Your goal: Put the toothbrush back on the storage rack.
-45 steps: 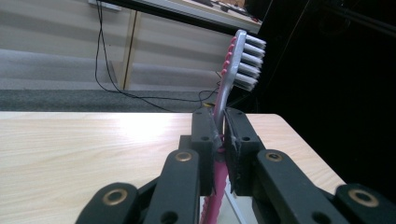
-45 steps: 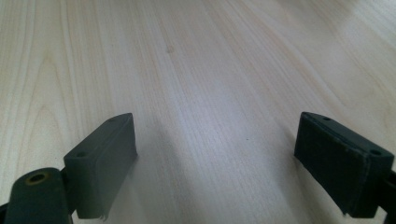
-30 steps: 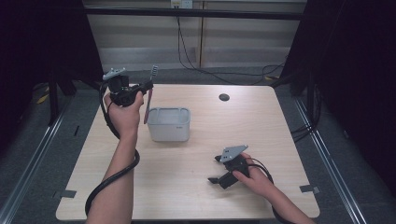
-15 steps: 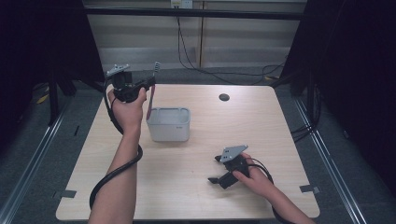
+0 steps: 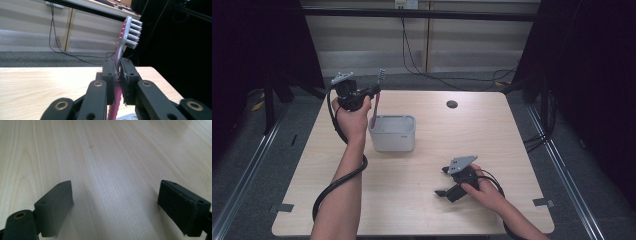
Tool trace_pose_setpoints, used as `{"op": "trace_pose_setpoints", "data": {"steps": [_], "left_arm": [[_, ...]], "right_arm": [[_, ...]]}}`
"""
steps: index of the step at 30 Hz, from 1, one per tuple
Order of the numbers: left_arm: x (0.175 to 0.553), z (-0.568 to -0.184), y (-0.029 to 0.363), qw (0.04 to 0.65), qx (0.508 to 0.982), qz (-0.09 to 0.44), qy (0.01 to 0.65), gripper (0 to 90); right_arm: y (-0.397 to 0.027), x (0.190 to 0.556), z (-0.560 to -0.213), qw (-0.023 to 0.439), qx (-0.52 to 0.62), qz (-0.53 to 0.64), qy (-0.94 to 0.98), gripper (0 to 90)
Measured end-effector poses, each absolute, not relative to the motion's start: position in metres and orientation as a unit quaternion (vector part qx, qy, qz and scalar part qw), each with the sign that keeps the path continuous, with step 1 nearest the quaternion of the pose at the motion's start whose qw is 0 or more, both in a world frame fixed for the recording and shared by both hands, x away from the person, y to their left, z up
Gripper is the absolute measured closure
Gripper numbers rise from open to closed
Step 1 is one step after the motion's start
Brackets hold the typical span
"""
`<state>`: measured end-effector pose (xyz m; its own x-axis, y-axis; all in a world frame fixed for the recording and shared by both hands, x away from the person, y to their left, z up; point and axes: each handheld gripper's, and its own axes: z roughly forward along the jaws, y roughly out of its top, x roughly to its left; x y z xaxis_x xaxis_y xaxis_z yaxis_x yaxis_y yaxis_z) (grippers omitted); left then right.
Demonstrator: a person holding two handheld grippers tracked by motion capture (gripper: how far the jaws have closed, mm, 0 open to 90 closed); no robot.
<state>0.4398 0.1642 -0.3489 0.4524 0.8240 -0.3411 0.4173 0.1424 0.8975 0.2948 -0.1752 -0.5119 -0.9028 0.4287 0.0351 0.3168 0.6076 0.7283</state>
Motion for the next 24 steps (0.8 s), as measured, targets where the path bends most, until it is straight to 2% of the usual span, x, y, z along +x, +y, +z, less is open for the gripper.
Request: {"op": "trace_pose_setpoints", "data": {"steps": [24], "left_arm": [[0.432, -0.385, 0.169, 0.555, 0.627, 0.179, 0.517, 82.9]], "right_arm": [[-0.175, 0.294, -0.512, 0.071, 0.209, 0.39, 0.894, 12.0]]}}
